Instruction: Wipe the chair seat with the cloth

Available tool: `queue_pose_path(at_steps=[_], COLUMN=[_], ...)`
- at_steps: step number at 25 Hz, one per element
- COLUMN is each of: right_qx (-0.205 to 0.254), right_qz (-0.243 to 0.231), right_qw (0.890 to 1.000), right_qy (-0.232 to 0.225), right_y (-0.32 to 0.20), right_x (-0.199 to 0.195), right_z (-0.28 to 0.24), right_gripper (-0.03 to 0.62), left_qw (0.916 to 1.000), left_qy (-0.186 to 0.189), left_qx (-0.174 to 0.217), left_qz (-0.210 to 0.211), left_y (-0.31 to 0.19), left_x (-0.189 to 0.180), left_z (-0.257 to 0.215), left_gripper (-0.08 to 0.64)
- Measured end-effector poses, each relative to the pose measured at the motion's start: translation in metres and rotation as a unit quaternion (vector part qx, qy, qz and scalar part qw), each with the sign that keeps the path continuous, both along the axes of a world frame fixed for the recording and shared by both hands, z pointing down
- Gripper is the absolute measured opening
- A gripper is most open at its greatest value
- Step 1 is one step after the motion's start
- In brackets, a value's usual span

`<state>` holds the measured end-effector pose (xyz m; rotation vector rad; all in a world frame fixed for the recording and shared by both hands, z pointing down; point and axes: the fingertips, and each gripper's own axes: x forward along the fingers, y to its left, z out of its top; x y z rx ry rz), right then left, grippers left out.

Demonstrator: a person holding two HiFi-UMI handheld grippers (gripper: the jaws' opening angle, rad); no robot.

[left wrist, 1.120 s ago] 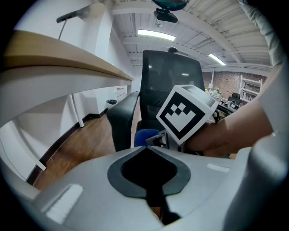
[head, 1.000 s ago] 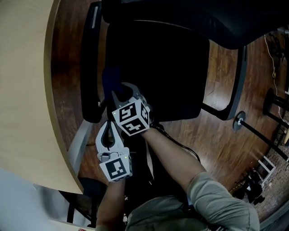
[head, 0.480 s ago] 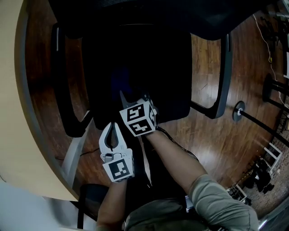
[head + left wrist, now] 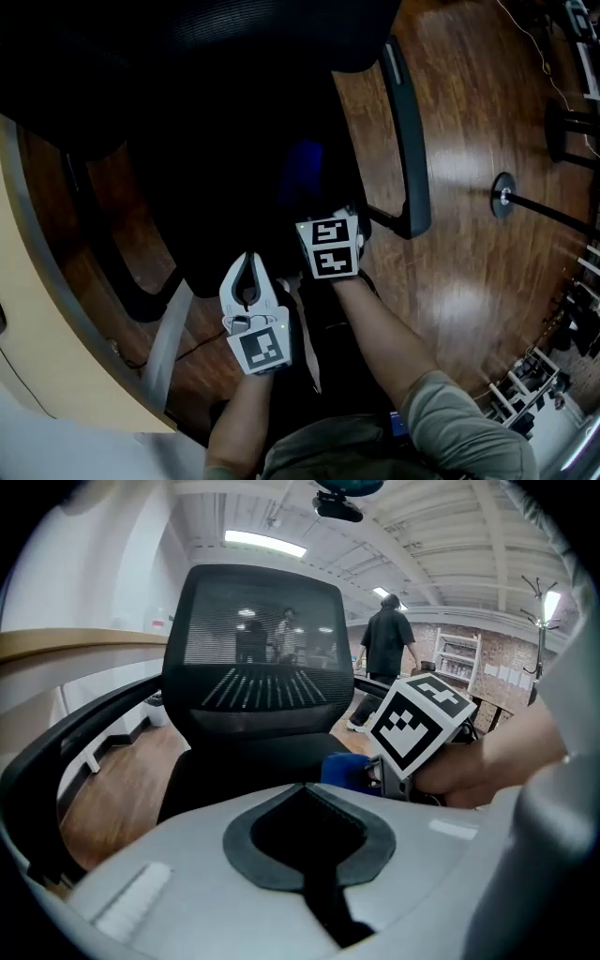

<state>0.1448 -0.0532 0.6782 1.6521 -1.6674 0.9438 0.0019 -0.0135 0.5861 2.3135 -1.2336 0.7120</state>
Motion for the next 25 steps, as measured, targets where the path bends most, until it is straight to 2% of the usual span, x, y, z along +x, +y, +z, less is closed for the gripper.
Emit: queue_pose_path(at_steps=[7, 13, 17, 25], right_qx=[-0.006, -0.025, -0.037, -0.044], right_qz=[0.102, 0.154, 0.165, 0.165], right_qw=[0.995, 0.988, 0.986, 0.985], right_qy=[0.008, 0.009, 0.011, 0.008], right_y=[0.030, 0.055, 0.064, 0.067], right_x=[0.069, 0.092, 0.093, 0.098], right_z=[0.001, 0.011, 0.019, 0.033], right_gripper=[0.101, 0.101, 0.101, 0.100], left_qw=[0.9987, 0.9979, 0.9980, 0.9998], left_qy=[0.016, 0.022, 0.019, -0.002], left_qx=[0.002, -0.004, -0.010, -0.004], left_qz=[0.048, 0.060, 0.060, 0.019], left_y=[0.004, 0.013, 0.018, 0.017], left_x=[0.051, 0.075, 0.079, 0.057], left_z=[-0.002, 0.004, 0.011, 0.006], left_gripper=[0.005, 0.005, 0.005, 0.005])
